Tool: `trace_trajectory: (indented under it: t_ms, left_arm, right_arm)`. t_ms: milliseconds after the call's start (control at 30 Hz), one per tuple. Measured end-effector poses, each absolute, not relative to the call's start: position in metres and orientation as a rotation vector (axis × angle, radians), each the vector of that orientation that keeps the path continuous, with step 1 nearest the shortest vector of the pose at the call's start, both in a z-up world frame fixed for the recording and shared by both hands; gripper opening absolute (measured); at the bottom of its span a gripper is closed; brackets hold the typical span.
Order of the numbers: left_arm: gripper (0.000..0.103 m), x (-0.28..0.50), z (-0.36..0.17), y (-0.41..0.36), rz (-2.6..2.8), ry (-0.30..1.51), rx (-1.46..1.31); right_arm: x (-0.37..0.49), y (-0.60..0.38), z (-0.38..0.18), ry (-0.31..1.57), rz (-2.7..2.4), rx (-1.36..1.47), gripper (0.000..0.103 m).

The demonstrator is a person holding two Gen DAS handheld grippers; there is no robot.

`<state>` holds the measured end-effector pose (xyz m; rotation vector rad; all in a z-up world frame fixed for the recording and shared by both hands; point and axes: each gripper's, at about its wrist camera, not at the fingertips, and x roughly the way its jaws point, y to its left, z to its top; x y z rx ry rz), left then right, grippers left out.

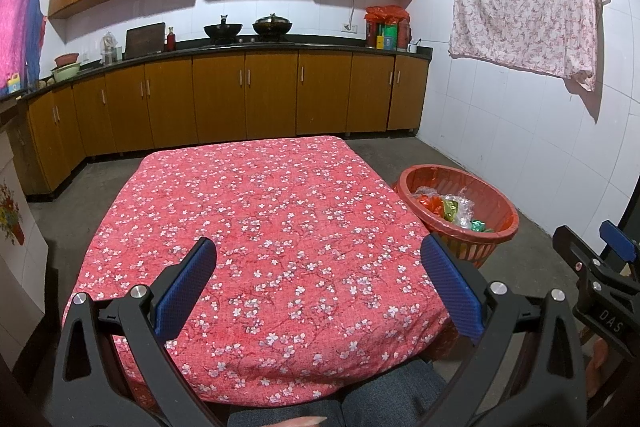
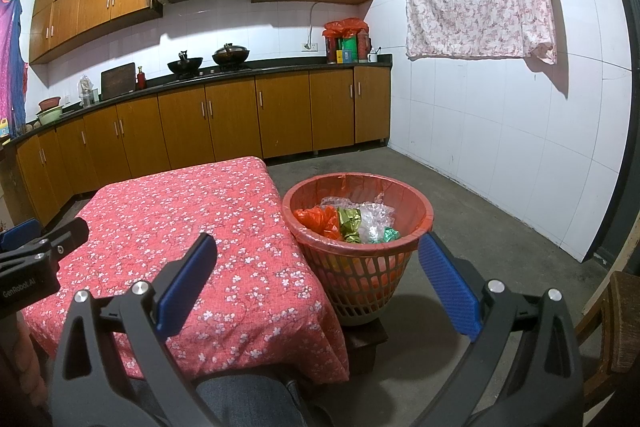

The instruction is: Collect trash

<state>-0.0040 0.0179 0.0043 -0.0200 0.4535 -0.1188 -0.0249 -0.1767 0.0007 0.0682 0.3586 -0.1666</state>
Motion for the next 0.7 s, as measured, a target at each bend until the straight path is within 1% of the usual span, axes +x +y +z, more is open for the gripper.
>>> trace_trajectory:
  t_ms: [700]
  left_arm:
    - [0.101, -0.0038, 0.0016, 0.0183, -0.116, 0.461, -0.022]
  right_arm:
    - [-0.0247, -0.1773, 0.0002, 0.36, -0.167, 0.069, 0.099]
